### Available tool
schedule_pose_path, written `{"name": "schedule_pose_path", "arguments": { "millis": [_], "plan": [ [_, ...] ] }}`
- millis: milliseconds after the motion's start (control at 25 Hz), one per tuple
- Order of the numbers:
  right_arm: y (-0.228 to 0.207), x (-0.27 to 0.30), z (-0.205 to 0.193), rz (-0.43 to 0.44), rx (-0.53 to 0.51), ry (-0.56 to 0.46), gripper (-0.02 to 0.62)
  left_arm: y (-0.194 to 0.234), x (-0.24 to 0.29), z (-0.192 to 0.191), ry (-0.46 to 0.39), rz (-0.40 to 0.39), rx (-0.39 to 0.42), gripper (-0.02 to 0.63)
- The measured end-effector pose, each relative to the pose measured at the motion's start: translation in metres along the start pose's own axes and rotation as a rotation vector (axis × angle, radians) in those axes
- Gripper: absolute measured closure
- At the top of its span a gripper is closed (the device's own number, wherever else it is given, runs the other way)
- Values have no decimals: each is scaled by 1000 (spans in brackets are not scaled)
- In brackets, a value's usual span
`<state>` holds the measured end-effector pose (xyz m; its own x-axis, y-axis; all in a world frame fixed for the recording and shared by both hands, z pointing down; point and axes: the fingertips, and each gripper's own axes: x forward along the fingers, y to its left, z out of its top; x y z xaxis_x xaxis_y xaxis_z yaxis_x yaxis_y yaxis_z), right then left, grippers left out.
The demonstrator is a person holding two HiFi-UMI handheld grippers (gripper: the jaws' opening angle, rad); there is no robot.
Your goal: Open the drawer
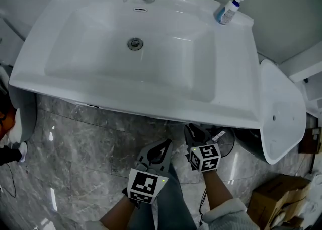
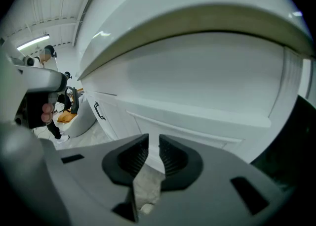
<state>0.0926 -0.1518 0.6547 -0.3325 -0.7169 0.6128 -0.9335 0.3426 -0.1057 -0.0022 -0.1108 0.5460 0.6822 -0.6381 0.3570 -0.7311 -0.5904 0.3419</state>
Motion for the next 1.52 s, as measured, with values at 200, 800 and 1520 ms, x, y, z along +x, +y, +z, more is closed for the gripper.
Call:
{"name": "schedule_pose_path", "arguments": {
  "millis": [200,800,1520],
  "plan": [
    [-11,15,-19,-18,-3,67,496,6,6,-12,34,8,-5,588],
    [-33,61,-36,-63,240,164,429,19,4,-22,57,40,-9,588],
    [-37,72,-41,-205,311,207,453,35,-3,-28,62,70,-43,588]
  ]
}}
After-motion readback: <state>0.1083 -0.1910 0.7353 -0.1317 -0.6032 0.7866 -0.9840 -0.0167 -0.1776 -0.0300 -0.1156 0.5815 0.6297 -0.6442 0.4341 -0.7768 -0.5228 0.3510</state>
